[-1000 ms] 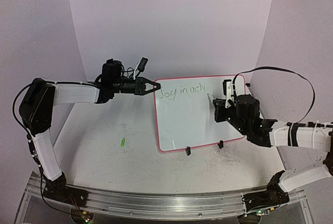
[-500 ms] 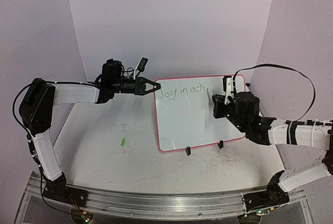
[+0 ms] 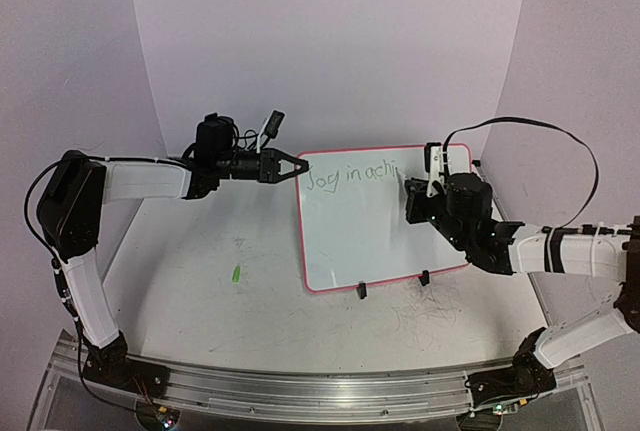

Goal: Write a sentence on the whiteboard

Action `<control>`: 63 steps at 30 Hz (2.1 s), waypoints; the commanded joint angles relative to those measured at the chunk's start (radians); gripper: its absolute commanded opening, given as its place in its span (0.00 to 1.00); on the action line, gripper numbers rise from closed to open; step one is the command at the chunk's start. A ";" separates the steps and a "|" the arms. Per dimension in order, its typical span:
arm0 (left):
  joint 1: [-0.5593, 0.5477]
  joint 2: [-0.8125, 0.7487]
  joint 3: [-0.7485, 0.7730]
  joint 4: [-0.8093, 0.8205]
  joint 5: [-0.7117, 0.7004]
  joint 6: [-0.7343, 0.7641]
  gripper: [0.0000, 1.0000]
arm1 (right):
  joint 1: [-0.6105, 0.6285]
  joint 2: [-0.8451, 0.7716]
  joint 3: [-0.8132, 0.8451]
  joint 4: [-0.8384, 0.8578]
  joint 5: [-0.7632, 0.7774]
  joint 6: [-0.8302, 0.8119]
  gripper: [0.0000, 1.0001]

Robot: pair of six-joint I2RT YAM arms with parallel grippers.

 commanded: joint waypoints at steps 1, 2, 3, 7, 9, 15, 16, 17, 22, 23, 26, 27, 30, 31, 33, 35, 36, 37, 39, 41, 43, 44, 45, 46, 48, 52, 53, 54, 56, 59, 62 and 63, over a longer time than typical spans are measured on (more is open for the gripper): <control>-0.022 0.002 -0.005 -0.023 -0.023 0.042 0.00 | 0.000 0.005 0.022 0.039 0.031 0.012 0.00; -0.022 0.002 -0.005 -0.023 -0.023 0.042 0.00 | 0.000 0.007 0.023 0.038 0.036 0.014 0.00; -0.022 0.002 -0.004 -0.023 -0.023 0.041 0.00 | 0.000 0.009 0.023 0.036 0.042 0.016 0.00; -0.022 0.000 -0.005 -0.023 -0.022 0.041 0.00 | 0.000 0.019 0.028 0.023 0.062 0.025 0.00; -0.022 -0.001 -0.005 -0.023 -0.023 0.043 0.00 | 0.000 0.019 0.027 0.016 0.071 0.032 0.00; -0.022 -0.001 -0.004 -0.023 -0.021 0.041 0.00 | -0.001 0.025 0.029 0.011 0.101 0.044 0.00; -0.022 -0.001 -0.005 -0.023 -0.021 0.041 0.00 | -0.002 0.029 0.033 0.011 0.104 0.045 0.00; -0.022 -0.001 -0.005 -0.023 -0.022 0.041 0.00 | -0.002 0.033 0.037 0.012 0.104 0.043 0.00; -0.022 -0.005 -0.005 -0.023 -0.022 0.042 0.00 | -0.003 0.051 0.052 0.033 0.100 0.024 0.00; -0.022 -0.004 -0.006 -0.023 -0.021 0.043 0.00 | -0.002 0.051 0.053 0.039 0.095 0.017 0.00; -0.022 -0.004 -0.005 -0.023 -0.021 0.042 0.00 | -0.002 0.055 0.056 0.051 0.082 0.004 0.00; -0.022 -0.004 -0.004 -0.023 -0.022 0.041 0.00 | -0.002 0.058 0.059 0.052 0.077 0.000 0.00; -0.022 -0.005 -0.004 -0.023 -0.021 0.042 0.00 | -0.002 0.059 0.059 0.049 0.057 0.001 0.00; -0.022 -0.006 -0.005 -0.023 -0.022 0.043 0.00 | -0.002 0.059 0.056 0.047 0.047 0.002 0.00; -0.022 -0.006 -0.004 -0.023 -0.024 0.043 0.00 | 0.000 0.059 0.050 0.044 0.029 0.007 0.00; -0.022 -0.006 -0.005 -0.024 -0.023 0.043 0.00 | 0.000 0.053 0.042 0.038 0.020 0.012 0.00; -0.022 -0.007 -0.005 -0.023 -0.023 0.043 0.00 | 0.000 0.048 0.038 0.036 0.017 0.014 0.00; -0.022 -0.006 -0.005 -0.023 -0.023 0.043 0.00 | 0.000 0.044 0.033 0.034 0.014 0.019 0.00; -0.022 -0.006 -0.004 -0.023 -0.023 0.043 0.00 | 0.000 0.038 0.025 0.025 0.013 0.025 0.00; -0.022 -0.007 -0.004 -0.023 -0.023 0.043 0.00 | 0.001 0.032 0.016 0.018 0.013 0.033 0.00; -0.022 -0.007 -0.005 -0.023 -0.023 0.043 0.00 | 0.001 0.027 0.006 0.012 0.014 0.041 0.00; -0.022 -0.009 -0.006 -0.023 -0.023 0.043 0.00 | 0.001 0.024 0.003 0.007 0.015 0.046 0.00; -0.022 -0.009 -0.005 -0.023 -0.023 0.043 0.00 | 0.001 0.022 -0.002 0.002 0.016 0.049 0.00; -0.022 -0.009 -0.005 -0.023 -0.023 0.043 0.00 | 0.001 0.020 -0.006 -0.001 0.017 0.052 0.00; -0.022 -0.010 -0.005 -0.023 -0.023 0.043 0.00 | 0.002 0.014 -0.014 -0.005 0.016 0.058 0.00; -0.023 -0.011 -0.005 -0.023 -0.023 0.042 0.00 | 0.004 0.005 -0.031 -0.009 0.017 0.066 0.00; -0.022 -0.010 -0.005 -0.023 -0.024 0.042 0.00 | 0.004 0.004 -0.034 -0.011 0.018 0.067 0.00; -0.022 -0.010 -0.005 -0.023 -0.024 0.041 0.00 | 0.004 0.003 -0.036 -0.012 0.019 0.068 0.00; -0.023 -0.010 -0.005 -0.023 -0.024 0.041 0.00 | 0.004 0.000 -0.040 -0.015 0.024 0.069 0.00; -0.023 -0.010 -0.005 -0.023 -0.023 0.041 0.00 | 0.004 -0.005 -0.042 -0.020 0.041 0.067 0.00; -0.023 -0.011 -0.005 -0.023 -0.023 0.041 0.00 | 0.003 -0.009 -0.039 -0.024 0.061 0.065 0.00; -0.023 -0.011 -0.005 -0.023 -0.023 0.041 0.00 | 0.004 -0.010 -0.037 -0.027 0.065 0.066 0.00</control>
